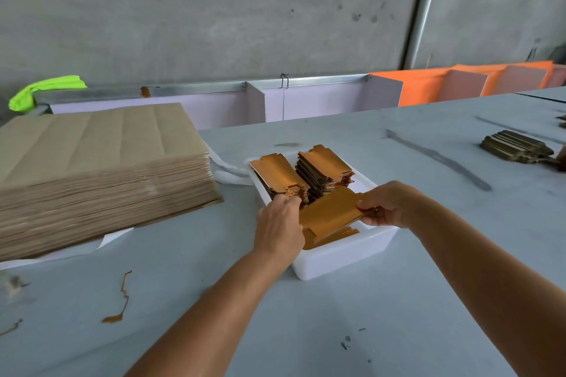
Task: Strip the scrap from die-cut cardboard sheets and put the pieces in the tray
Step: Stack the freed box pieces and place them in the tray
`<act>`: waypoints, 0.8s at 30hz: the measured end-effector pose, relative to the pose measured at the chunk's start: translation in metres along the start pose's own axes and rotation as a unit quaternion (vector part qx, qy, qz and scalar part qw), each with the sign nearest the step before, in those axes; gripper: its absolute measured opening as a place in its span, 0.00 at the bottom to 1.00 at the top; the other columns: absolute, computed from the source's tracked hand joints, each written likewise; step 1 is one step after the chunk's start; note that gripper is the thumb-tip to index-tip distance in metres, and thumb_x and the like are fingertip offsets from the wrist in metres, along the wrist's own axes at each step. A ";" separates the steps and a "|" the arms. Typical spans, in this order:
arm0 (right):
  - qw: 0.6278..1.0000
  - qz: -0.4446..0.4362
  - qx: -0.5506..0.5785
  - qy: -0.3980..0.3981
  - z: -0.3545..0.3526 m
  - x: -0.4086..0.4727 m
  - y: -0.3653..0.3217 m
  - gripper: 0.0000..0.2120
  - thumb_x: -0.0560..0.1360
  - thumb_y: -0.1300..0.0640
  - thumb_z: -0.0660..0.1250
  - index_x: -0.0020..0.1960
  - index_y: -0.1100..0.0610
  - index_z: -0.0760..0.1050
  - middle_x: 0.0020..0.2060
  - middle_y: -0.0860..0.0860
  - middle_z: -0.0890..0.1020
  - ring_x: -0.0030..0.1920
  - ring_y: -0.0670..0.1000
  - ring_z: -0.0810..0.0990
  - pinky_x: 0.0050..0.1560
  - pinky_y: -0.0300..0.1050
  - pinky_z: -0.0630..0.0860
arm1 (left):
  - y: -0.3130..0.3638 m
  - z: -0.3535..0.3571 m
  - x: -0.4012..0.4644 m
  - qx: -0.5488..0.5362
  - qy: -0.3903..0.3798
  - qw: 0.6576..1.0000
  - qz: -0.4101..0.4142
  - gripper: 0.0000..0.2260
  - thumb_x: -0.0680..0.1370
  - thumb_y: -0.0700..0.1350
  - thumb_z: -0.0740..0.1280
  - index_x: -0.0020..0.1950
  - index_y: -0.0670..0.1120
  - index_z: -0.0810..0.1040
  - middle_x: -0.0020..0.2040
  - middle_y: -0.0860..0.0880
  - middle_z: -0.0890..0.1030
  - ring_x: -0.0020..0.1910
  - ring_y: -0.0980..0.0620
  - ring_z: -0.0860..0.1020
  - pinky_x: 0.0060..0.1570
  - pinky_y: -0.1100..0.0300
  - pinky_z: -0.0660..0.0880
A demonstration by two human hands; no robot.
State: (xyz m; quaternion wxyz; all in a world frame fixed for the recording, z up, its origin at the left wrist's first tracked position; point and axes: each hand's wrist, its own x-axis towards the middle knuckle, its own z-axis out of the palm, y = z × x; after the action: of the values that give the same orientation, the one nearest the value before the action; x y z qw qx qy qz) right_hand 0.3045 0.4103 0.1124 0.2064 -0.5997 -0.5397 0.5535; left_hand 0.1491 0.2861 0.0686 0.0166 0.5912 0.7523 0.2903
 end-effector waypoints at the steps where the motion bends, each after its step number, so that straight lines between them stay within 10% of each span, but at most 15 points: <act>1: 1.000 0.004 -0.018 0.005 0.001 0.000 -0.001 0.06 0.73 0.73 0.66 0.46 0.67 0.72 0.39 0.62 0.78 0.34 0.56 0.80 0.31 0.46 0.79 | -0.001 0.001 -0.001 0.011 -0.001 1.000 0.000 0.16 0.79 0.39 0.63 0.67 0.45 0.72 0.64 0.49 0.72 0.62 0.51 0.72 0.60 0.58 0.67; 18: 0.982 -0.002 -0.190 0.001 0.037 0.010 0.000 0.09 0.73 0.75 0.65 0.48 0.64 0.70 0.39 0.61 0.76 0.39 0.58 0.81 0.40 0.49 0.83 | 0.006 -0.001 -0.007 0.021 -0.106 0.992 -0.059 0.15 0.81 0.36 0.56 0.62 0.45 0.77 0.69 0.45 0.64 0.63 0.48 0.69 0.59 0.57 0.71; 24: 0.881 -0.098 -0.456 0.082 0.048 0.016 0.013 0.10 0.71 0.62 0.70 0.43 0.59 0.68 0.34 0.51 0.70 0.39 0.49 0.73 0.34 0.37 0.70 | 0.014 -0.010 -0.005 0.113 -0.182 0.974 -0.070 0.14 0.80 0.37 0.58 0.64 0.43 0.75 0.68 0.45 0.66 0.66 0.44 0.64 0.57 0.55 0.69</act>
State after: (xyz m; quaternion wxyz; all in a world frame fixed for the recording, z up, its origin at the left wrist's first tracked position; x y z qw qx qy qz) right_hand 0.2638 0.4030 0.0799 0.0063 -0.6148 -0.7697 0.1721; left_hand 0.1587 0.2794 0.0817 0.1067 0.5781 0.8041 0.0892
